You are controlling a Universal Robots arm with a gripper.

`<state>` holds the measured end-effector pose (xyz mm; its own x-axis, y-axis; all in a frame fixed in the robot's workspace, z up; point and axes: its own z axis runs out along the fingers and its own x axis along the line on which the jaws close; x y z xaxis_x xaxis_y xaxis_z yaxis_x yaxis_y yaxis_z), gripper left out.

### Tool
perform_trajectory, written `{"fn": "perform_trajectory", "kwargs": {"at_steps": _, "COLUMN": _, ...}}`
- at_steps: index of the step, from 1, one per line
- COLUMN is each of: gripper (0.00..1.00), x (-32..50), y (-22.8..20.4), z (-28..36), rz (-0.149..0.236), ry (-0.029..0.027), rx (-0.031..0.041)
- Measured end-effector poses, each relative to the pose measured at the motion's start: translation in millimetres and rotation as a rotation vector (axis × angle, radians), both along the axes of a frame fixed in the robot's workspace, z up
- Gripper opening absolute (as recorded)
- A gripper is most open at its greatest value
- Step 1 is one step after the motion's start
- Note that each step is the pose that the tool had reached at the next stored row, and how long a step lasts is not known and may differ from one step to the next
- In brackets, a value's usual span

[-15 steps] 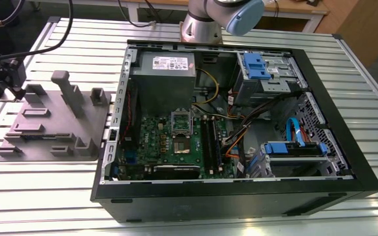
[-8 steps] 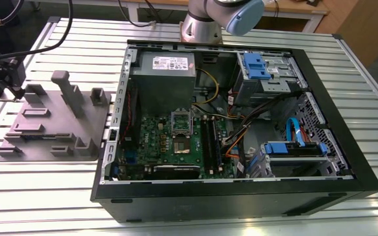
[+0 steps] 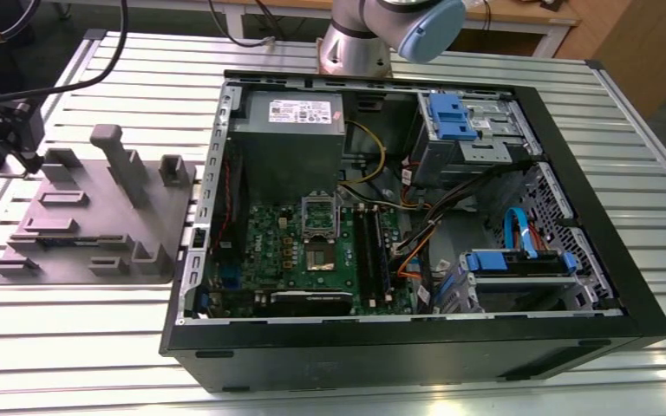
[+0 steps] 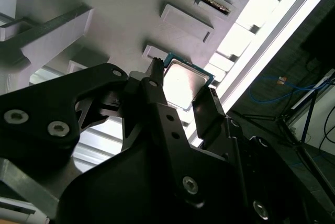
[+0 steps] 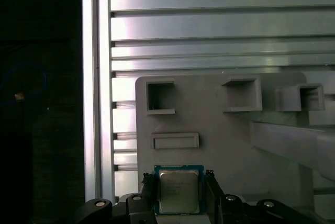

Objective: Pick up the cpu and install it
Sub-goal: 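Pick up the cpu and move it towards the insertion slot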

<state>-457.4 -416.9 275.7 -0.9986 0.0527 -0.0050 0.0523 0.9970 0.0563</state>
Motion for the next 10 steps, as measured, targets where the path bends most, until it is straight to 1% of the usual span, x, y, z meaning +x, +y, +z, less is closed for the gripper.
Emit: {"fn": "perform_trajectory", "kwargs": {"at_steps": 10, "gripper": 0.47, "x": 0.0, "y": 0.0, "z": 1.9, "rz": 0.000, "ry": 0.0000, "rx": -0.0001}}
